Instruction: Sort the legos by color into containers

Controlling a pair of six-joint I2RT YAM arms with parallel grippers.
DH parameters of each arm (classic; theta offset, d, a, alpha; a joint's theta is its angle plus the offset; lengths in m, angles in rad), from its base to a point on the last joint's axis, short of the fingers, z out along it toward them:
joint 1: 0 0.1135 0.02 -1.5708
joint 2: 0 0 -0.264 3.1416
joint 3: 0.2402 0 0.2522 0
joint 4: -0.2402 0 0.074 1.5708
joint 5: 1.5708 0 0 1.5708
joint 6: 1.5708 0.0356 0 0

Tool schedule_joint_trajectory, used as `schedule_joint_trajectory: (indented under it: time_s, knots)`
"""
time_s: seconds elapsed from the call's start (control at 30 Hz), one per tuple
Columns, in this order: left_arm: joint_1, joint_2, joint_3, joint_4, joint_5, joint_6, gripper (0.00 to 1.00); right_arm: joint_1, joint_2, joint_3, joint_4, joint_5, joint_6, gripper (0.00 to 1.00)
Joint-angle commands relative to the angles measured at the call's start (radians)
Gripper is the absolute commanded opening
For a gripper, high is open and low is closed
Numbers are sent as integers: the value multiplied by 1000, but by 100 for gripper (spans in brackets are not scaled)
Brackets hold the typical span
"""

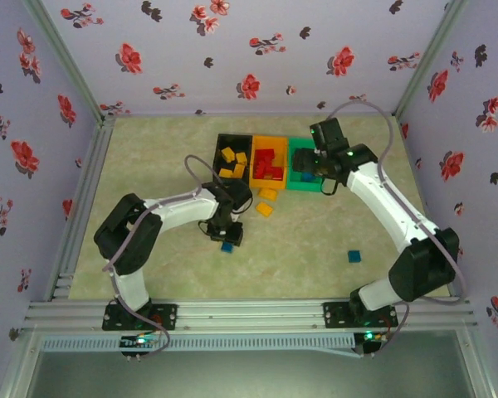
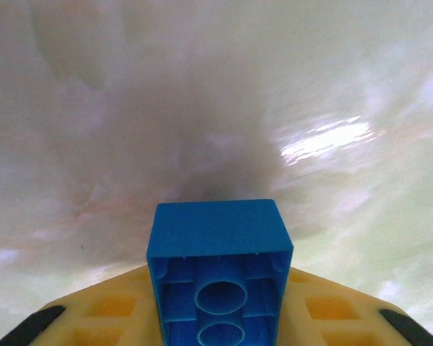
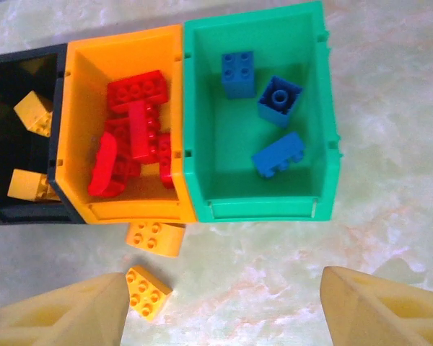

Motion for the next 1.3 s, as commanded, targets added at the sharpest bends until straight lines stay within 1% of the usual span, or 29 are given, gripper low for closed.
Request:
schedule_joint_trajectory:
  time_s: [0.0,0.2,0.3,0.33,0.53,0.63,0.7,0.77,0.83,0.93,1.07,1.23,1.27]
  knots:
    - [-5,18,95,-42,-20,29,32,-36,-63,-32,-35,26,6,71]
    - [-4,85,322,-111,-36,67,32,-103,-151,-106,-64,26,8,72]
    - [-3,150,476,-123,-39,79,32,-125,-195,-150,-83,22,20,72]
    - [-2,175,534,-155,-39,80,31,-129,-210,-166,-92,28,24,72]
    - [9,382,920,-219,-44,64,30,-141,-289,-251,-142,35,60,72]
    - [11,495,1116,-251,-41,46,31,-140,-326,-301,-159,18,95,72]
    - [11,560,1227,-247,-35,28,31,-140,-358,-345,-161,10,126,72]
    - [11,606,1301,-228,-33,14,31,-140,-388,-386,-156,-1,152,72]
    - [12,632,1331,-180,-34,-3,31,-140,-413,-426,-151,-14,175,72]
    - [15,648,1313,-57,-14,-33,32,-140,-446,-468,-146,-31,205,72]
    - [21,679,1308,64,8,-76,32,-140,-485,-512,-127,-66,231,71]
    - [23,730,1345,158,25,-114,34,-139,-499,-535,-121,-85,251,71]
    - [24,742,1355,169,25,-120,35,-139,-499,-538,-121,-90,254,71]
